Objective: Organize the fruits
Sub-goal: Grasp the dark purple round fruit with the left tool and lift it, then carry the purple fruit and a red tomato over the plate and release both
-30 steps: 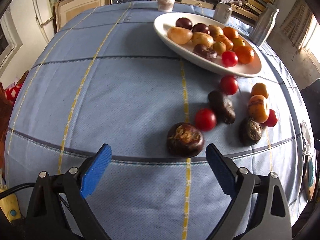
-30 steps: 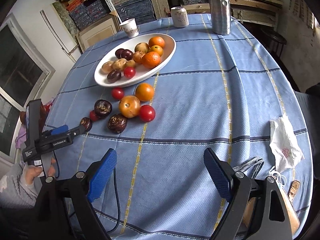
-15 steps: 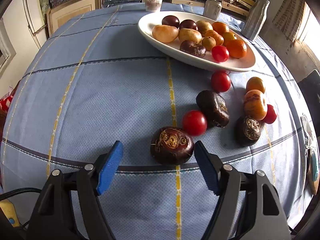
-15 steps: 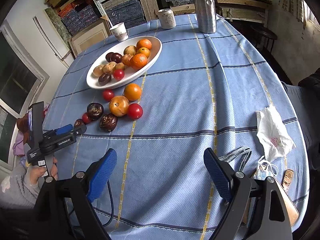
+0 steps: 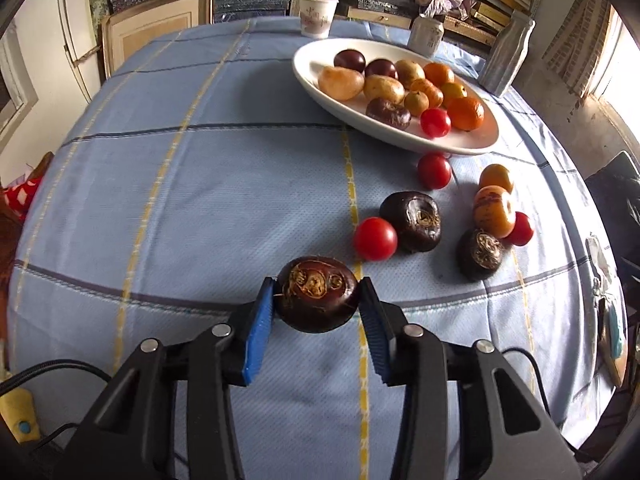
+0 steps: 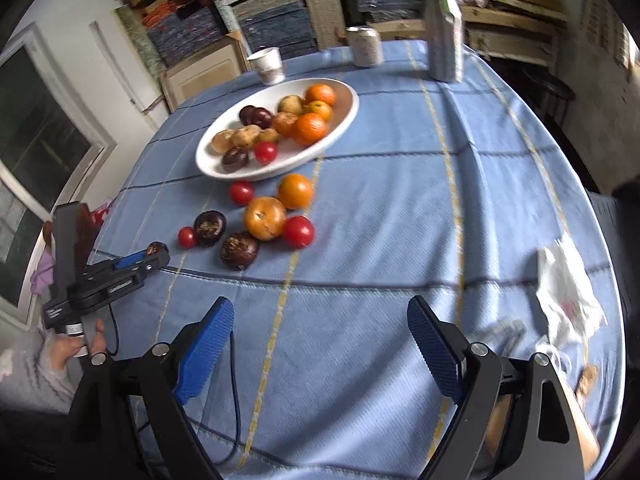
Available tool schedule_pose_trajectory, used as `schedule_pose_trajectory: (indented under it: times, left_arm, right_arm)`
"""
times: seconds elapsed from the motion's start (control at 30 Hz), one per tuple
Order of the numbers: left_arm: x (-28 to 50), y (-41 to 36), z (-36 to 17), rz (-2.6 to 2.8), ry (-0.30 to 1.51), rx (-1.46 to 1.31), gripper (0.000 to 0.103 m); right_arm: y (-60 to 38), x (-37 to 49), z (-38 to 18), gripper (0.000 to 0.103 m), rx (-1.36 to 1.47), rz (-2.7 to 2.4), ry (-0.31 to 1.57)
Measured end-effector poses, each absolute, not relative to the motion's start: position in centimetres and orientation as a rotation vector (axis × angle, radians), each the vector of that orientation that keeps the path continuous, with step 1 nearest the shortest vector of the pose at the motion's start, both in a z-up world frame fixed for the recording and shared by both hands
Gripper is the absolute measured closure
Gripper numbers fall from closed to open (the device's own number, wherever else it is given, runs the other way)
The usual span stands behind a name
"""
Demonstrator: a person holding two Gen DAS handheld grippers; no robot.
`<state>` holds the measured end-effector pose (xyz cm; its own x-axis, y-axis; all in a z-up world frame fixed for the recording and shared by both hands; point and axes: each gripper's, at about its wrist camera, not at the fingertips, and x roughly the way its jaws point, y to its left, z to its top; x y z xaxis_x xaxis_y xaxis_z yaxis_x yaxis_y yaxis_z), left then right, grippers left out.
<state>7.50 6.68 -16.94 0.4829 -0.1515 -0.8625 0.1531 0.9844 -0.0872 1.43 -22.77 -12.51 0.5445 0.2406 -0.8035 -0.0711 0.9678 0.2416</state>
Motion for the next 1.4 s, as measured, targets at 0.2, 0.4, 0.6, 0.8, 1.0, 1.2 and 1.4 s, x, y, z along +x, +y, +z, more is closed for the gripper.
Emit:
schedule_pose_trajectory:
  times: [0.2,0.4,0.6,0.8,1.0,1.2,1.4]
  left_arm:
    - [5.5,9.1,-14.5,-0.143,1.023,-0.018,0.062]
    - [3.9,10.8,-13.6,-0.091,1.023,-0.027,0.062]
    - [2.7,11.9,-13.5,-0.05,1.033,-0.034,0.062]
    - [2.5,12.1,-13.5,-0.051,1.039,-0.034,0.062]
    - [3.1,11.2,-13.6,-0.07,1.042,-0.013,0.062]
    - [4.0,10.2,-13.6,-0.076,1.044,0.023,0.062]
    - [5.7,8.5,-13.1,-0.1,1.021,0.046,0.062]
  right_arm:
    - [-20.3,6.0,-14.1,0.034,0.057,0.253,0.973]
    - [-19.4,8.8,-16.7,0.051,0.047,0.305,1.029]
    - [-18.7,10.0,-17.7,0.062,0.035,0.33,1.044]
    - [-18.6,10.6,-18.4,0.063,0.045,0.322,1.062]
    - [-18.8,10.7,-19.1,0.07,0.052,0.309,1.076]
    - [-18.9,10.4,-18.0,0.072,0.052,0.306,1.06]
    - [-20.3,9.5,-16.3,0.072,0.078,0.281,1.029]
